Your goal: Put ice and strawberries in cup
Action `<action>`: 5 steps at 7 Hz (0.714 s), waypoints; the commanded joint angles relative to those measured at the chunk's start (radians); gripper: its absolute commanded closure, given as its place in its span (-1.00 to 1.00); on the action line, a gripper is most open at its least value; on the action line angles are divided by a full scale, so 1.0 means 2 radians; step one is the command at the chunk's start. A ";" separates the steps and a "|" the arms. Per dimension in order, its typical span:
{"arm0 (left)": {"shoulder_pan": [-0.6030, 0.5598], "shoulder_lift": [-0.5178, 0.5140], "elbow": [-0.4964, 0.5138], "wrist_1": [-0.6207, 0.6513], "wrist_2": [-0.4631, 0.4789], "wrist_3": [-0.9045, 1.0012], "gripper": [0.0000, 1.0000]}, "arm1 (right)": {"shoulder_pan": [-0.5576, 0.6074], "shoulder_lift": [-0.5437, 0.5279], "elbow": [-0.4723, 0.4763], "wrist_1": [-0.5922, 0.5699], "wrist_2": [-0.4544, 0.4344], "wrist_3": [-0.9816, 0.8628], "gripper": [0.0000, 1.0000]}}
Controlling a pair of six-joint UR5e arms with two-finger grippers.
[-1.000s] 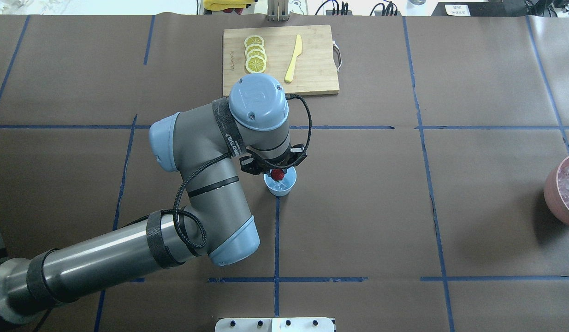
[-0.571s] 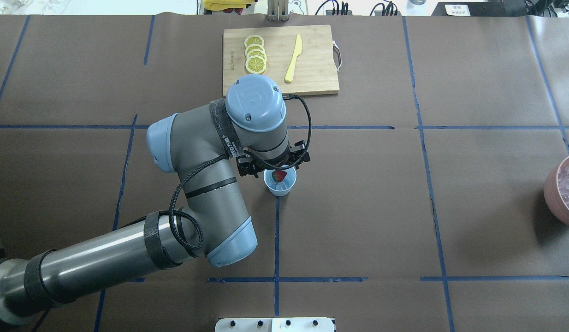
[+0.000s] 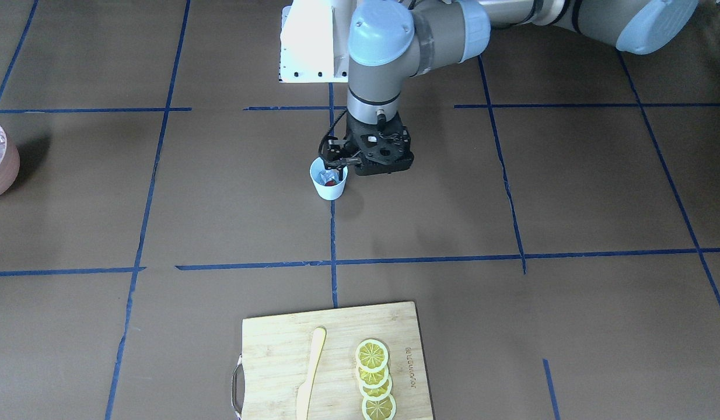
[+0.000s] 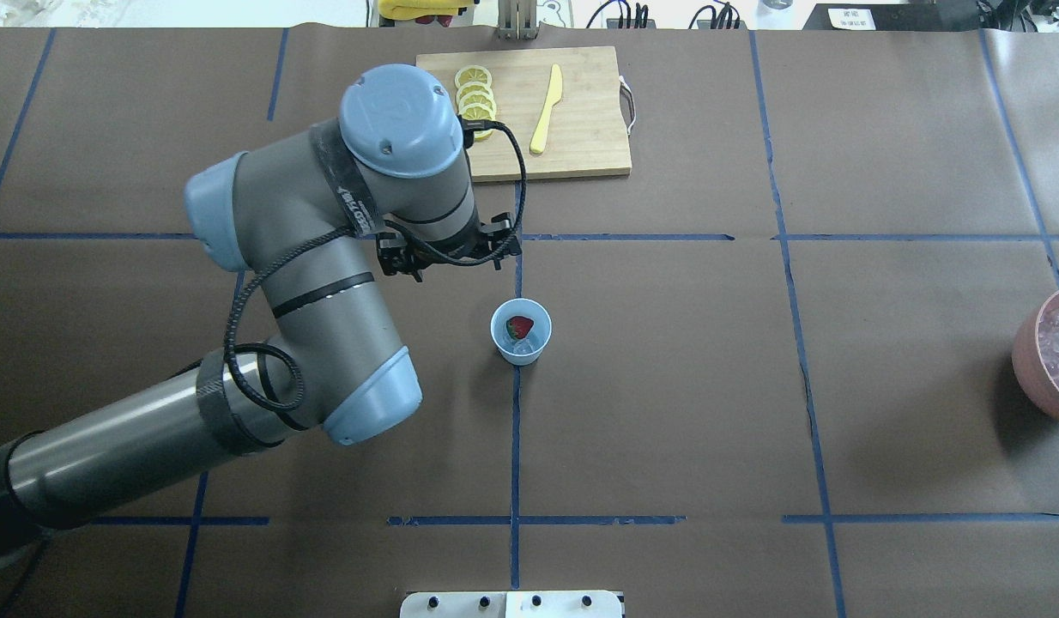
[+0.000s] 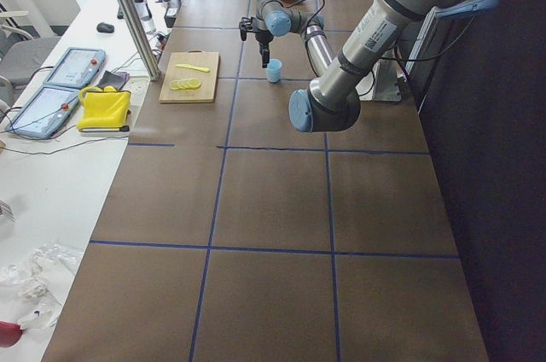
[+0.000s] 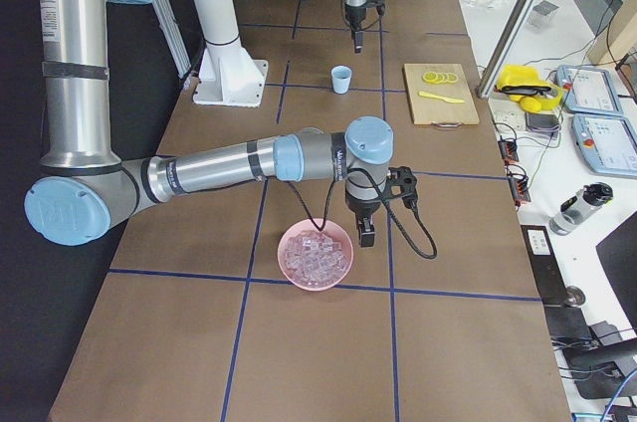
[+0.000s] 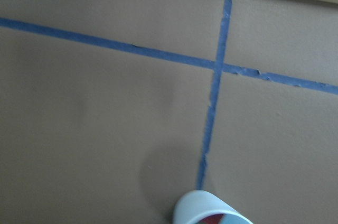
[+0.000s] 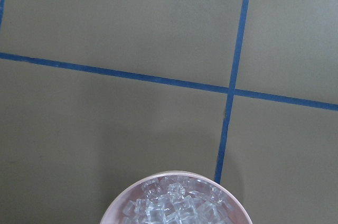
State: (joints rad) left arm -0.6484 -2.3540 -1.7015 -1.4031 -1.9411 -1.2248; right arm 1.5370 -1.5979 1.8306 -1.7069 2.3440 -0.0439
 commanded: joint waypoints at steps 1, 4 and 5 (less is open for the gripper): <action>-0.076 0.098 -0.072 0.037 -0.072 0.138 -1.00 | 0.005 -0.001 -0.025 0.005 -0.006 0.001 -0.99; -0.197 0.206 -0.093 0.070 -0.113 0.379 -1.00 | 0.043 -0.016 -0.029 0.006 0.016 0.000 -0.99; -0.239 0.242 -0.089 0.070 -0.123 0.458 -1.00 | 0.050 -0.020 -0.026 0.006 0.017 0.000 -0.99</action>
State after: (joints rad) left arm -1.0287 -1.9571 -1.8831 -1.2702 -2.1629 -0.4979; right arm 1.6174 -1.6284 1.7750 -1.6953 2.3703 -0.0424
